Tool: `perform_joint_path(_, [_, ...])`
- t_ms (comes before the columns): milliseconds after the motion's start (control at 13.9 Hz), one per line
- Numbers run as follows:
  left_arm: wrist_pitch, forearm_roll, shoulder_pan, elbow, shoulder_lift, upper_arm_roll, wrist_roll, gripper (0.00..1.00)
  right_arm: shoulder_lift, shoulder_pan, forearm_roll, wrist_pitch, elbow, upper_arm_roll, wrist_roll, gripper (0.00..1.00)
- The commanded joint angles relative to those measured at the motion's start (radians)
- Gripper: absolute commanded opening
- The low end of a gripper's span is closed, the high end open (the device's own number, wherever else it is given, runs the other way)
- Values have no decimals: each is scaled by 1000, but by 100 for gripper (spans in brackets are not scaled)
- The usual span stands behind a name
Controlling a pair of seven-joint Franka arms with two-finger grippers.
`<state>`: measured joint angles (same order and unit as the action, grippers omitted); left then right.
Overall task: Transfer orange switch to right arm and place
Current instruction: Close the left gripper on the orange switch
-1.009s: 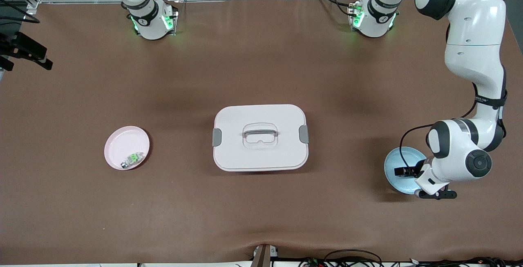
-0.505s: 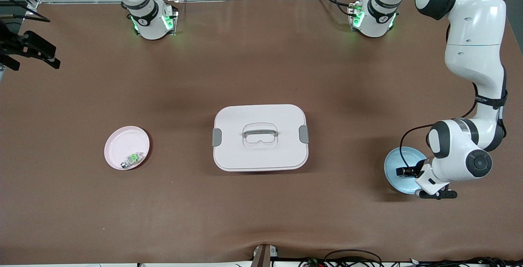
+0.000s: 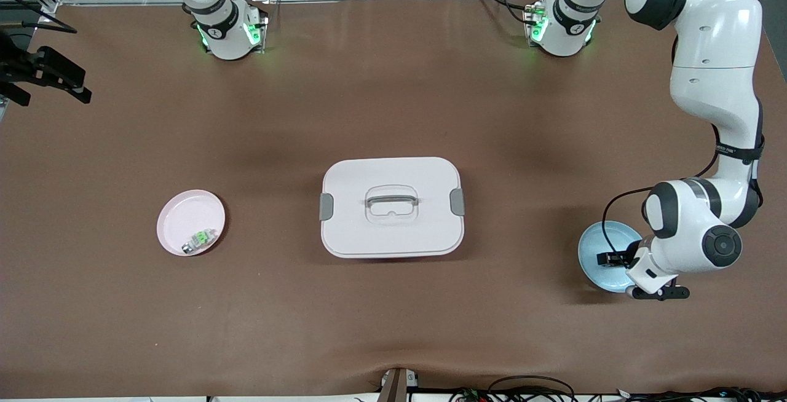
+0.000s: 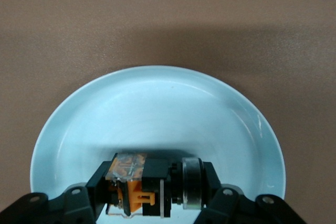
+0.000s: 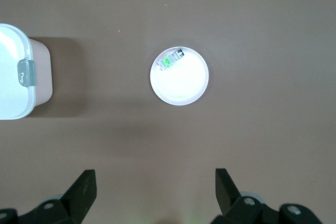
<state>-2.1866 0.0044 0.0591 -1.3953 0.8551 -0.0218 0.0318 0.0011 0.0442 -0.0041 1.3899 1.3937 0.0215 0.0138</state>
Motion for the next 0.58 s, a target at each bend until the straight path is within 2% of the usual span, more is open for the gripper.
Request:
perform_joint_path(0, [80, 0, 8, -8, -54, -4, -15, 13, -7, -20, -14, -49, -7, 8, 0, 100])
perform_joint_path(360, [243, -6, 13, -7, -168, -3, -171, 14, -7, -35, -8, -66, -7, 6, -2, 100])
perform_joint_path(505, [316, -94, 37, -7, -224, -3, -240, 14, -7, -37, -5, -61, -7, 6, -2, 100])
